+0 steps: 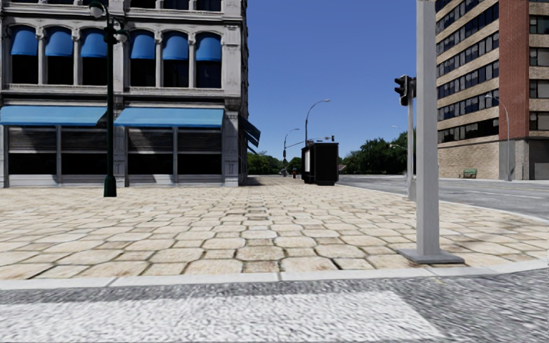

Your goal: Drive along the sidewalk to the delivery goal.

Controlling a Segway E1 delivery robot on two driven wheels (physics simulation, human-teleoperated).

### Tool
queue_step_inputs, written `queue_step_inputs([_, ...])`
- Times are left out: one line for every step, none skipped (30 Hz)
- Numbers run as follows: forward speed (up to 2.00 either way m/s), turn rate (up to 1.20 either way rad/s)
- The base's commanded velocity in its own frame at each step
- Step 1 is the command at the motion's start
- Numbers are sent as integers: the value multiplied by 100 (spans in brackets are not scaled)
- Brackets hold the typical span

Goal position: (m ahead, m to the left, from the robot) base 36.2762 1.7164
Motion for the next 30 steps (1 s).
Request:
queue_step_inputs([200,0])
queue_step_inputs([200,0])
queue_step_inputs([200,0])
queue_step_inputs([200,0])
queue_step_inputs([200,0])
queue_step_inputs([200,0])
queue_step_inputs([200,0])
queue_step_inputs([200,0])
queue_step_inputs([200,0])
queue_step_inputs([200,0])
queue_step_inputs([200,0])
queue_step_inputs([200,0])
queue_step_inputs([200,0])
queue_step_inputs([200,0])
queue_step_inputs([200,0])
queue_step_inputs([200,0])
queue_step_inputs([200,0])
queue_step_inputs([200,0])
queue_step_inputs([200,0])
queue_step_inputs([194,0])
queue_step_inputs([169,0])
queue_step_inputs([149,0])
queue_step_inputs([134,0])
queue_step_inputs([134,0])
queue_step_inputs([130,0])
queue_step_inputs([129,0])
queue_step_inputs([128,0])
queue_step_inputs([128,0])
queue_step_inputs([128,0])
queue_step_inputs([128,0])
